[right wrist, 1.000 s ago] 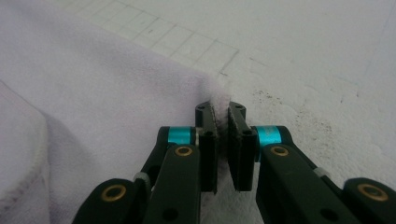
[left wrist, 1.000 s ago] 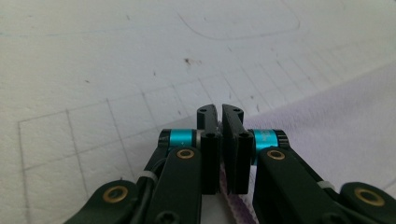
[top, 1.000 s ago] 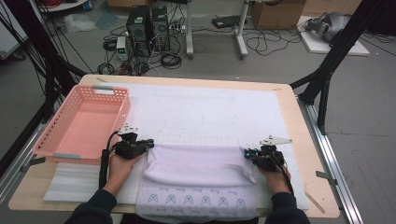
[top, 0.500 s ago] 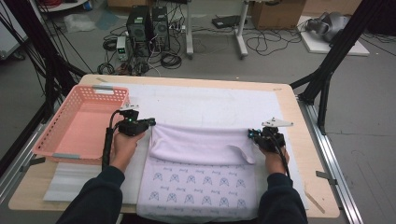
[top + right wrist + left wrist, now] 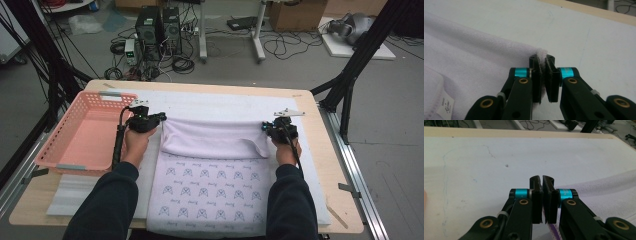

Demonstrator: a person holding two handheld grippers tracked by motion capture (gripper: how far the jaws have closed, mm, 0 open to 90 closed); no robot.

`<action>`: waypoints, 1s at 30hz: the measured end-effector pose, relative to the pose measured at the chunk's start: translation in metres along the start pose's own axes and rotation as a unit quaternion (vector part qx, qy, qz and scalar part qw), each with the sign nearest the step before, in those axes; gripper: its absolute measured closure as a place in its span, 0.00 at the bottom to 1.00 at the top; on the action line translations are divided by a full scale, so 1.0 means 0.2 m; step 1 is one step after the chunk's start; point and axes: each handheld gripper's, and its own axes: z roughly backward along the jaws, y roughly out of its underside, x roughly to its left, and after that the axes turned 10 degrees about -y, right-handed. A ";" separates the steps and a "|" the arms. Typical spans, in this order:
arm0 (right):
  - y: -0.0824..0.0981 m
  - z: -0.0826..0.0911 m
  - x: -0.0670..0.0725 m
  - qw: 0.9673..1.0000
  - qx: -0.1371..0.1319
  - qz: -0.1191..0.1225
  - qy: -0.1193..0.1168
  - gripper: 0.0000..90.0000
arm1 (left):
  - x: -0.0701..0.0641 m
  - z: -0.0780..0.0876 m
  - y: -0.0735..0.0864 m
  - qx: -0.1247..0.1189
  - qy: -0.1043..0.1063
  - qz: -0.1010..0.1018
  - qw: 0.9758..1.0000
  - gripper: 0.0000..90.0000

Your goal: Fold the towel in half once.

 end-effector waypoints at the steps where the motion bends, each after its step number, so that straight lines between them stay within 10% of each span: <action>1: -0.01 -0.01 0.00 1.000 -0.002 0.003 0.005 0.95 | 0.00 -0.01 0.00 -0.003 -0.001 -0.001 1.000 0.96; 13: 0.05 0.04 -0.02 0.998 0.004 -0.055 -0.015 0.66 | -0.06 0.07 0.00 0.031 0.043 -0.047 0.997 0.56; 21: 0.07 0.17 0.06 0.996 -0.010 -0.035 -0.082 0.63 | -0.14 0.13 0.11 0.034 0.071 -0.078 0.994 0.58; 26: 0.11 0.21 0.12 0.989 -0.025 -0.032 -0.145 0.57 | -0.16 0.15 0.16 0.061 0.075 -0.083 0.992 0.54; 30: 0.14 0.21 0.18 0.987 -0.005 -0.015 -0.161 0.61 | -0.19 0.16 0.21 0.081 0.075 -0.127 0.986 0.87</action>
